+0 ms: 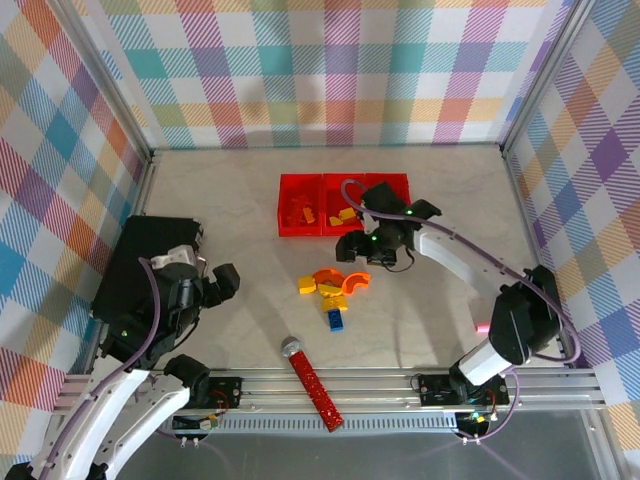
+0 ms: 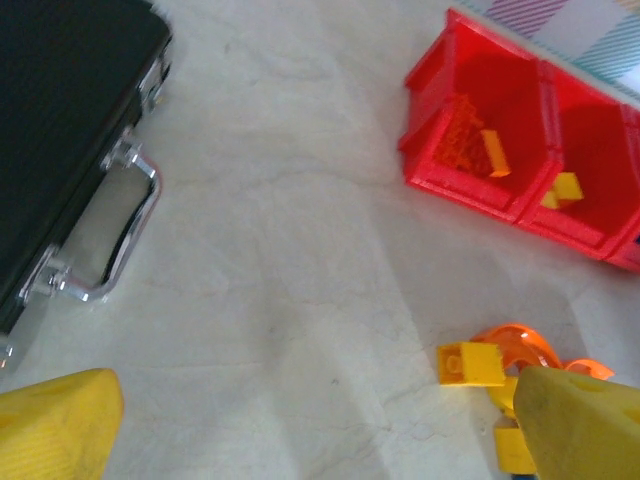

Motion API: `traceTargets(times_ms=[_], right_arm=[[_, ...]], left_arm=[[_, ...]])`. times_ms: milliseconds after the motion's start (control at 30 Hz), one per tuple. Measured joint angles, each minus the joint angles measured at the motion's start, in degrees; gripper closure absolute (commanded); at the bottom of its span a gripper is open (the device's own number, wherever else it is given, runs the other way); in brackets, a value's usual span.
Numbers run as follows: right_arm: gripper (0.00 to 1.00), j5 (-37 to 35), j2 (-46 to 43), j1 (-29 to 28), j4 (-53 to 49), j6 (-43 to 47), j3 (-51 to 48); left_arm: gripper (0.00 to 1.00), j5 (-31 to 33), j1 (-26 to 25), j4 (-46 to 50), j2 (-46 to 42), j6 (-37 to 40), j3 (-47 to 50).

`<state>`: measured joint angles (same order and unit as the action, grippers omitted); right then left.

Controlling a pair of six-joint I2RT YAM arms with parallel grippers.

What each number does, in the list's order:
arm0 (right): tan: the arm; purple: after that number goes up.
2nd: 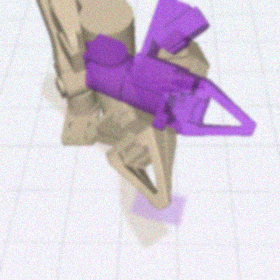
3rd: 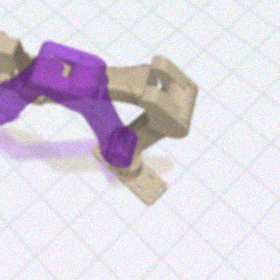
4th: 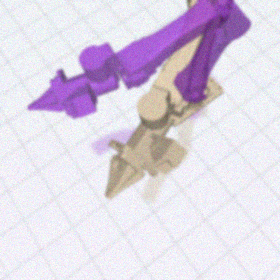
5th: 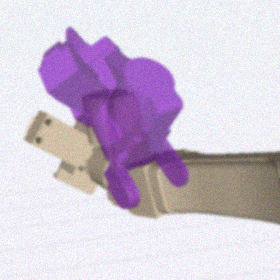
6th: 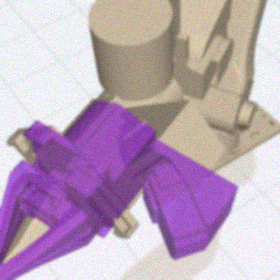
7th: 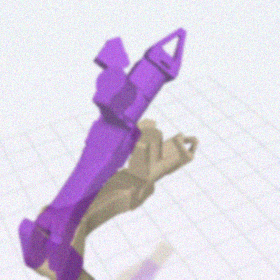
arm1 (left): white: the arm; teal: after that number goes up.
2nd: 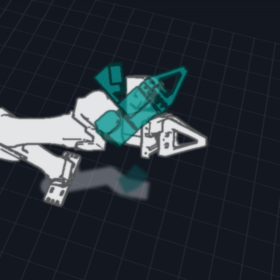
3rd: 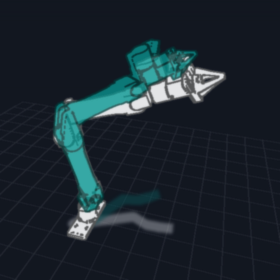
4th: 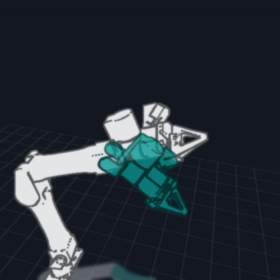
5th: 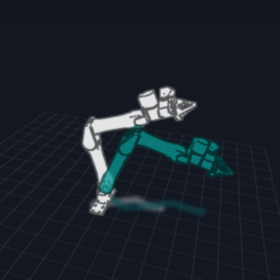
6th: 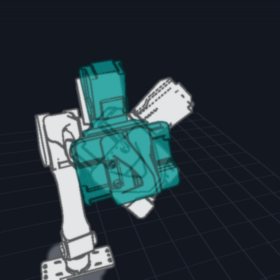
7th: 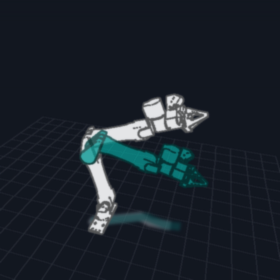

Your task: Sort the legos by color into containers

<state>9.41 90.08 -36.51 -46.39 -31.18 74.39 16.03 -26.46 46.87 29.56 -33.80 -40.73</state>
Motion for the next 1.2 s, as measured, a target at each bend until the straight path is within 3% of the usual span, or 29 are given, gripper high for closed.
traceTargets(times_ms=[467,1200], right_arm=[[0.22,-8.4,20.1,-11.5,-3.5,-3.6,19.5],[0.20,-15.0,38.4,-17.6,-12.9,-6.2,34.6]], left_arm=[[0.00,3.2,0.0,3.6,-8.0,-5.6,2.6],[0.00,4.2,0.0,4.0,-9.7,-5.9,3.1]])
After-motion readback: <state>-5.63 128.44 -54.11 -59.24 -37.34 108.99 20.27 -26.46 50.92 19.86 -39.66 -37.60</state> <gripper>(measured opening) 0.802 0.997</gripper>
